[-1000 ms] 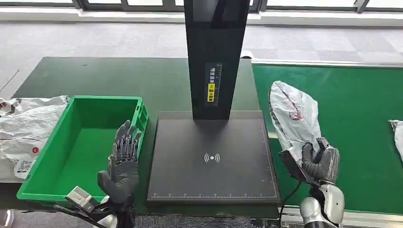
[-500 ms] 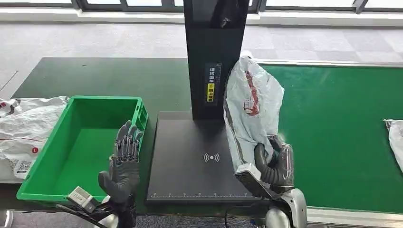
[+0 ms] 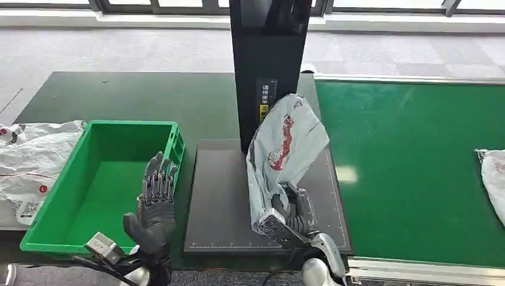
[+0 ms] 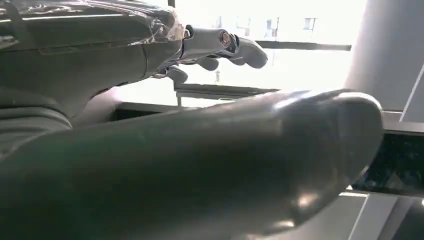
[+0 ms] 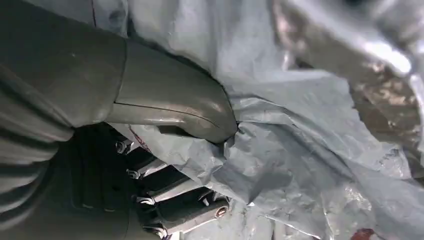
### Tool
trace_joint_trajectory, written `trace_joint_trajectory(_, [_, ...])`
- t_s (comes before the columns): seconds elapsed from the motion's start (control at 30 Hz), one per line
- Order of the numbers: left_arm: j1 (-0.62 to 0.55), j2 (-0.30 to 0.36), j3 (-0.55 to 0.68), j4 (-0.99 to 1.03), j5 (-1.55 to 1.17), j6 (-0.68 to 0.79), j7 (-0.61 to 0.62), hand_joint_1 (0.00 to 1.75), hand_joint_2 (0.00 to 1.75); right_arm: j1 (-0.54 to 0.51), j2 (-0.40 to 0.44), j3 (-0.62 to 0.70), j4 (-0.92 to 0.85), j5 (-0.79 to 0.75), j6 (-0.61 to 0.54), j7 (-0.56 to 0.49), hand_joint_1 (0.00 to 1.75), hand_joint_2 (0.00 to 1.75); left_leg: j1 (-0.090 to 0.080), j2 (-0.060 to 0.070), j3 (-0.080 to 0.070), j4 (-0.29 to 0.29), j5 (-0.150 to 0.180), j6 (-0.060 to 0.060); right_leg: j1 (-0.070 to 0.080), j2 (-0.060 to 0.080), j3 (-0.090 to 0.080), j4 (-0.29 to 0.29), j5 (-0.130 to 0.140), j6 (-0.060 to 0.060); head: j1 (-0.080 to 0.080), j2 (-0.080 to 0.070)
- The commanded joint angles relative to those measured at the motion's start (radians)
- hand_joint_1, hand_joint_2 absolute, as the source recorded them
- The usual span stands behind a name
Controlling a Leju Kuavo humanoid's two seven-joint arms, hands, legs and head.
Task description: Moved the parcel from conveyor to table for the left to box.
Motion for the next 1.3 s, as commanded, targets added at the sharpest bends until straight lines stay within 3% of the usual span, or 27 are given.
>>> trace_joint_trajectory(0.03, [-0.031,0.039,-0.009,0.066,0.004,0.009,0.002,0.00,0.00,-0.075,0.015,0.053,0.240,-0.012,0.005,0.003,1.75,1.75,0.000,0.002,0.002,-0.002,0.000,0.000,0.000,0.000,0.002,-0.002,0.000,0.000,0.000,0.000])
trace_joint_trajectory(0.43, [-0.033,0.040,-0.010,0.070,0.008,0.010,0.002,0.00,0.00,-0.068,0.012,0.065,0.235,-0.019,0.031,0.020,1.75,1.75,0.000,0.001,0.002,-0.002,0.000,0.000,0.000,0.000,0.002,-0.002,0.001,-0.001,0.000,0.000])
trace_joint_trajectory(0.57, [-0.013,0.036,-0.013,0.044,0.014,0.018,0.002,0.00,0.00,-0.009,-0.007,0.150,0.158,-0.030,0.043,0.071,1.75,1.75,0.000,0.001,0.003,-0.002,0.000,0.000,0.001,-0.001,0.003,-0.003,0.000,-0.001,0.000,0.000])
trace_joint_trajectory(0.6, [-0.011,0.035,-0.013,0.043,0.011,0.020,0.002,0.00,0.00,0.001,-0.011,0.158,0.127,-0.028,0.028,0.075,0.93,1.75,0.000,0.001,0.002,-0.001,0.000,0.000,0.000,-0.001,0.002,-0.002,0.000,0.000,0.000,0.000])
trace_joint_trajectory(0.63, [-0.009,0.035,-0.014,0.042,0.007,0.020,0.002,0.00,0.00,0.008,-0.016,0.166,0.105,-0.029,0.025,0.078,0.00,1.75,0.000,0.001,0.003,-0.002,0.000,0.000,0.001,-0.001,0.003,-0.003,0.000,-0.001,0.000,0.000])
trace_joint_trajectory(1.2, [0.003,0.031,-0.004,0.029,0.009,0.046,0.008,0.00,0.00,0.086,-0.057,0.225,-0.111,-0.117,0.012,0.036,0.00,1.75,0.000,0.002,0.002,-0.002,0.000,0.000,0.000,0.000,0.002,-0.002,0.000,-0.001,0.000,0.000])
trace_joint_trajectory(1.3, [0.003,0.025,-0.009,0.027,-0.019,0.113,0.018,0.00,0.00,0.112,-0.064,0.221,-0.174,-0.145,-0.009,0.000,0.00,1.75,0.000,0.002,0.002,-0.001,-0.001,0.000,0.001,0.000,0.002,-0.002,0.000,-0.001,0.000,0.000])
